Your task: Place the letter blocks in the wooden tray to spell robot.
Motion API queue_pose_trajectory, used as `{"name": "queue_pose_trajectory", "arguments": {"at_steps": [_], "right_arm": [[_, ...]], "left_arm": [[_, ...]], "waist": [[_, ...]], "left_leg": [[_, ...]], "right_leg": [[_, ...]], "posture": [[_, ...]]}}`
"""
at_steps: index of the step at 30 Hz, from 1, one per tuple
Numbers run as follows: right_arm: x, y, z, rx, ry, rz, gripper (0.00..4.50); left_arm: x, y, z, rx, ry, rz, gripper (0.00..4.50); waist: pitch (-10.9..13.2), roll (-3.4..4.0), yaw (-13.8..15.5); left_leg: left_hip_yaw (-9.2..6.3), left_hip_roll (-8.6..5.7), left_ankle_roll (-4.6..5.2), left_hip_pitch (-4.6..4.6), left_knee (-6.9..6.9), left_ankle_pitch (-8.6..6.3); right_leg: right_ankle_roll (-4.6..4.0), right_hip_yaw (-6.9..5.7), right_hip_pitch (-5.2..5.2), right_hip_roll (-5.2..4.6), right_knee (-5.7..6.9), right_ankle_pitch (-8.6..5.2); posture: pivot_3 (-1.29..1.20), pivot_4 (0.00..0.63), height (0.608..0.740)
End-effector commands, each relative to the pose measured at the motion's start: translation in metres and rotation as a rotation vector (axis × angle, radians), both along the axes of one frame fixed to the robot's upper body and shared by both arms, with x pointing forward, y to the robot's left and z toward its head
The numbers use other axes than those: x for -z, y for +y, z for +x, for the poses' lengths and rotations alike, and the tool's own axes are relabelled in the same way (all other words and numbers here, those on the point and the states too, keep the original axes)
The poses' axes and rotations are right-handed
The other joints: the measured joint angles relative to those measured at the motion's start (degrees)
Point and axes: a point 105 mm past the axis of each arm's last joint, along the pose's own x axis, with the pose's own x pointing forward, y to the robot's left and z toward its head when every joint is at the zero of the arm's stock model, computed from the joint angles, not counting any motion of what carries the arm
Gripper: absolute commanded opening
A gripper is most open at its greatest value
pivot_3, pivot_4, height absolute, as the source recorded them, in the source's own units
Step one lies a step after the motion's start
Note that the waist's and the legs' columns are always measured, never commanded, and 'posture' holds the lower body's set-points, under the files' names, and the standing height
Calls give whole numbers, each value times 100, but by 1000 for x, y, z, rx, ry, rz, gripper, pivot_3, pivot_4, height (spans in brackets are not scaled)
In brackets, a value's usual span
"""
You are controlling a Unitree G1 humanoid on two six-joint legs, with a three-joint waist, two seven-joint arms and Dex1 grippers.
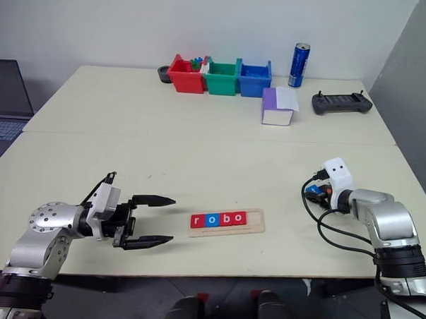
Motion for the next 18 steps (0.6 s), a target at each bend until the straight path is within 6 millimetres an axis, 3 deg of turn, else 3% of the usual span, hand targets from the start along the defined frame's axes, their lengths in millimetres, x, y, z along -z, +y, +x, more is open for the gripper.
{"name": "queue_pose_trajectory", "arguments": {"at_steps": [1, 6, 11, 18], "right_arm": [[-4, 0, -1, 2, -17, -5, 1458], [-19, -3, -1, 96, -59, 21, 1459], [-32, 4, -15, 236, -63, 68, 1459], [-20, 24, -44, 332, -6, 60, 1459]], "left_arm": [[-12, 0, 1, 11, -43, 4, 4500], [-12, 0, 0, 16, -41, 4, 4500], [-13, 2, 1, 17, -39, 8, 4500], [-19, -3, 5, 34, -44, 6, 4500]], "waist": [[0, 0, 0], [0, 0, 1], [0, 0, 2], [0, 1, 8]], "left_leg": [[0, 0, 0, 0, 0, 0], [0, 0, 0, -1, 0, 0], [-2, 0, 0, -4, -1, 0], [-8, 0, 0, -4, -2, 0]], "right_leg": [[0, 0, 0, 0, 0, 0], [0, 0, 0, 0, 0, 0], [1, -1, -3, 0, 1, 1], [-1, -4, -3, 0, 4, 0]], "posture": [[0, 150, 740], [0, 150, 740], [0, 150, 740], [0, 150, 740]]}}
